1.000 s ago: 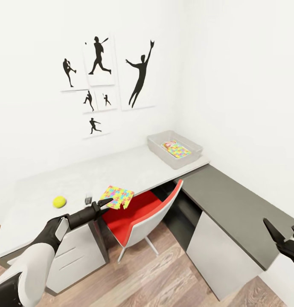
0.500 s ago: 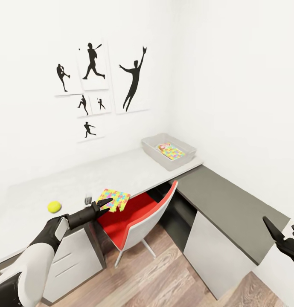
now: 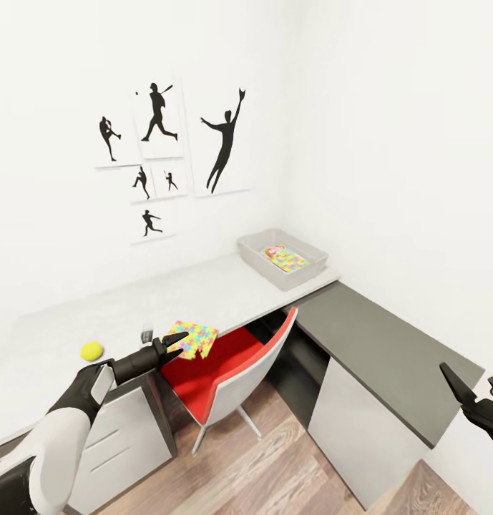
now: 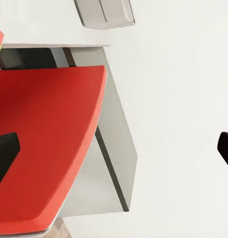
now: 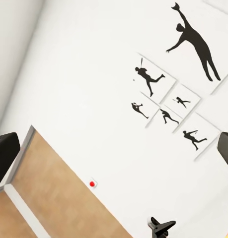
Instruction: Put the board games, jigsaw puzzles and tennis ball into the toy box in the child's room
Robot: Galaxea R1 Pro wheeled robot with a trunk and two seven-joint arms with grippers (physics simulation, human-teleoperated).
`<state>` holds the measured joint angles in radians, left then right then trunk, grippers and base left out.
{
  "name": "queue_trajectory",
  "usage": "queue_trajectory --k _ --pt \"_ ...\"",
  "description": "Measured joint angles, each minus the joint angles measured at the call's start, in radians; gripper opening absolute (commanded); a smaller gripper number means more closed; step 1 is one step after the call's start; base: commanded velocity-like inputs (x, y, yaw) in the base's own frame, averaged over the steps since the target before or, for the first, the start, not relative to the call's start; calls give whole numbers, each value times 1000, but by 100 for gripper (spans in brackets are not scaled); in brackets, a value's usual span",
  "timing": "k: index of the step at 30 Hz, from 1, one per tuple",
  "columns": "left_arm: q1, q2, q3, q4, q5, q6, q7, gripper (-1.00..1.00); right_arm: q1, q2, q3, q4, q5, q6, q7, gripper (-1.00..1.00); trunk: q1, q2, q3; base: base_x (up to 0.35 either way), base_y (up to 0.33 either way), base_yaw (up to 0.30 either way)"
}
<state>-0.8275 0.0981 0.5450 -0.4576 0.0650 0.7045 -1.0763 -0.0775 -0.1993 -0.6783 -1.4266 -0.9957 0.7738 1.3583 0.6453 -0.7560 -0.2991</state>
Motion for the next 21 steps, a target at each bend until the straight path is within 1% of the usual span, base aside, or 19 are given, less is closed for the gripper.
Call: queue_trajectory --k 11,18,21 --pt "0 5 0 0 0 0 0 100 0 0 2 1 0 -1 -1 100 0 0 18 -7 0 0" --pt "0 5 1 1 -1 3 0 100 0 0 2 2 0 -1 -1 100 0 0 30 -157 122 0" --pt "0 5 1 1 -1 3 1 100 0 0 2 2 0 -1 -1 100 0 0 35 -77 69 0"
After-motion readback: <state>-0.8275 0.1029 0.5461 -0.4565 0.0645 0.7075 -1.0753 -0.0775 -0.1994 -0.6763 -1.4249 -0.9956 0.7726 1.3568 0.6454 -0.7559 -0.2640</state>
